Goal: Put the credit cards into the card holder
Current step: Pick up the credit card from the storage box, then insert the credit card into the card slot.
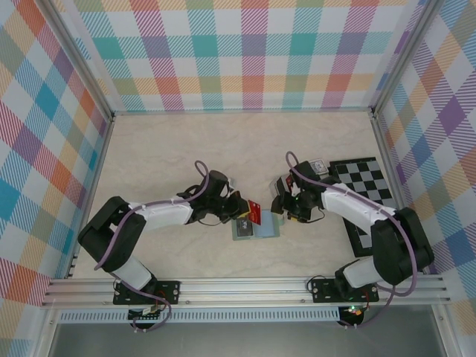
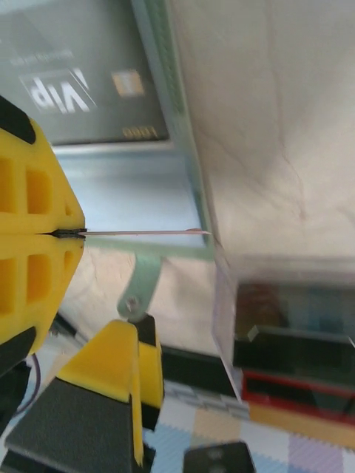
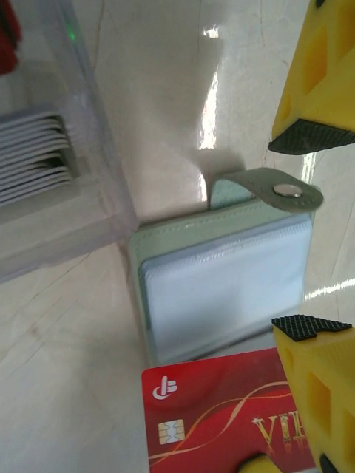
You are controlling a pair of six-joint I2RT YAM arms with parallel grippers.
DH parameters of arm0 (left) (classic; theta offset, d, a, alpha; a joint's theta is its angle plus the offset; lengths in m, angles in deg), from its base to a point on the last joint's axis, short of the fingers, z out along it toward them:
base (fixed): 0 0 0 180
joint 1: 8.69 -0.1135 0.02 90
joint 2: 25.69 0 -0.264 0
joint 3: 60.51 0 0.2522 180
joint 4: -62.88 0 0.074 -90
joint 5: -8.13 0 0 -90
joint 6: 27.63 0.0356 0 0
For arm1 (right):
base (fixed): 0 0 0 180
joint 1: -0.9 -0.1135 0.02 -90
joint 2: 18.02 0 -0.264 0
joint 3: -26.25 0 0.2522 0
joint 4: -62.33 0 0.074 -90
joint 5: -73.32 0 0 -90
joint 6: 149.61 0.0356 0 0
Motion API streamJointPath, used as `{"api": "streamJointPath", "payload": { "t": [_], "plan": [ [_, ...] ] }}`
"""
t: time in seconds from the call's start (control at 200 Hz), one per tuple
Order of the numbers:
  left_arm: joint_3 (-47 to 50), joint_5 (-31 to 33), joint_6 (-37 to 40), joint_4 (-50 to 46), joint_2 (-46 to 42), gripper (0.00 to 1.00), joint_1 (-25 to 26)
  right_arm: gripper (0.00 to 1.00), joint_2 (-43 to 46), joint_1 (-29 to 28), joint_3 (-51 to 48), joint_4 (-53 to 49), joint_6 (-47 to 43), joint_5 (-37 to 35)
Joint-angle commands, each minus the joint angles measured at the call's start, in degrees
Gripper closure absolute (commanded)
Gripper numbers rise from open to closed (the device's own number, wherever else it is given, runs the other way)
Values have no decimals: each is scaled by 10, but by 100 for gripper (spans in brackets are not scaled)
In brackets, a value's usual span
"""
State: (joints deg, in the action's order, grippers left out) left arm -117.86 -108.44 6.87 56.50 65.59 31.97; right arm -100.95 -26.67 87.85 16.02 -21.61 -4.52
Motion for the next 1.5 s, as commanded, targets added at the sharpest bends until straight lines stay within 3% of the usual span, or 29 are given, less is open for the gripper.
{"api": "streamJointPath", "payload": {
  "t": [0.0,0.235,0.435,0.555,0.67,0.85,1.165,1.495],
  "plan": [
    [18,47,30,-23,-29,100,11,42,-21,-7,-5,2,-23,-17],
    [48,69,37,-23,-45,100,20,55,-40,-8,-18,33,-23,-10],
    [62,67,34,32,-27,100,25,70,-57,-9,-30,57,-19,7],
    [72,61,31,98,-14,100,31,73,-67,-11,-39,67,-15,6],
    [66,62,35,88,2,100,35,77,-74,-12,-47,75,-11,8],
    [69,56,41,93,26,100,39,79,-83,-13,-48,80,-8,7],
    [47,66,121,-9,3,100,38,82,-79,-13,-47,78,-14,8],
    [28,69,83,40,59,97,49,83,-71,-13,-58,92,-9,22]
  ]
}}
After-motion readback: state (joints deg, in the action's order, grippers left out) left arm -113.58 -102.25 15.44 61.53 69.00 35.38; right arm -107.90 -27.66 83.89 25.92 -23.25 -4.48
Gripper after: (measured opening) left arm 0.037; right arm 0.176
